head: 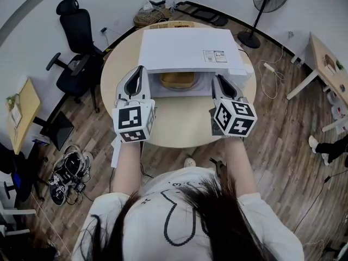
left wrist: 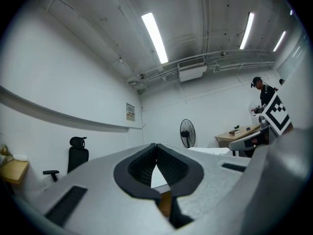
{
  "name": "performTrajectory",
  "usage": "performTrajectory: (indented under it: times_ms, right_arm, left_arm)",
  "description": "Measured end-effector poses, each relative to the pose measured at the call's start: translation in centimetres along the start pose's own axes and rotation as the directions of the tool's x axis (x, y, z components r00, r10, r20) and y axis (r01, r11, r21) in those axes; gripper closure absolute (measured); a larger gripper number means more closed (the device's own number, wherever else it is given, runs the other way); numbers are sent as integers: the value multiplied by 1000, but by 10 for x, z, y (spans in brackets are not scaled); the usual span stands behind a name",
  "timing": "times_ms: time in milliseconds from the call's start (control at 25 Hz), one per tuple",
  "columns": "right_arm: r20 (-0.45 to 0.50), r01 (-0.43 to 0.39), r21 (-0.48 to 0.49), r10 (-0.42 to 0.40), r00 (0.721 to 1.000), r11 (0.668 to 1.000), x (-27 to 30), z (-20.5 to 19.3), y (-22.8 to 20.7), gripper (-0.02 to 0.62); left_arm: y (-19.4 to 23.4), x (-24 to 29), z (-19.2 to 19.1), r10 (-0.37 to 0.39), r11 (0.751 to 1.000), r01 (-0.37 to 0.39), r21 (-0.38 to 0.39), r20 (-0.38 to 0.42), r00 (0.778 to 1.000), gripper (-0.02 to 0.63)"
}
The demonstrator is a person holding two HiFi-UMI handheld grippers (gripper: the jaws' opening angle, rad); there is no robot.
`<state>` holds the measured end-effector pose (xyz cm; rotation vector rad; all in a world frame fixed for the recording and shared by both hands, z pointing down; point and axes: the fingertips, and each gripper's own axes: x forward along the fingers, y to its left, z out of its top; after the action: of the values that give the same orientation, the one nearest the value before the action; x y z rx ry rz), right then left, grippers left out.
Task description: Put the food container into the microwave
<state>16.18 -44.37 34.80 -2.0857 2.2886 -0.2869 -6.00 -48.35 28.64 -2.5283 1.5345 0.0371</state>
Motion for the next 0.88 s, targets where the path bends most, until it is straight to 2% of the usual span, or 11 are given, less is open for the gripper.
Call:
performTrajectory:
  times_ms: [320,600,880]
  right_arm:
    - [93,-28,-152,42,995,988,-15,37,13,565]
    - [155,-41,-298,90,984,954,-29,63,26,566]
    - [206,-21,-344,97,974,939,-38,93,30,566]
  left_arm:
    - [-1,4,5,-32,999,32,9,7,999,597]
    - [-8,6,12,-69,997,69,22,29,997,597]
    - [0,3,33,-74,997,72,28,69,995,597]
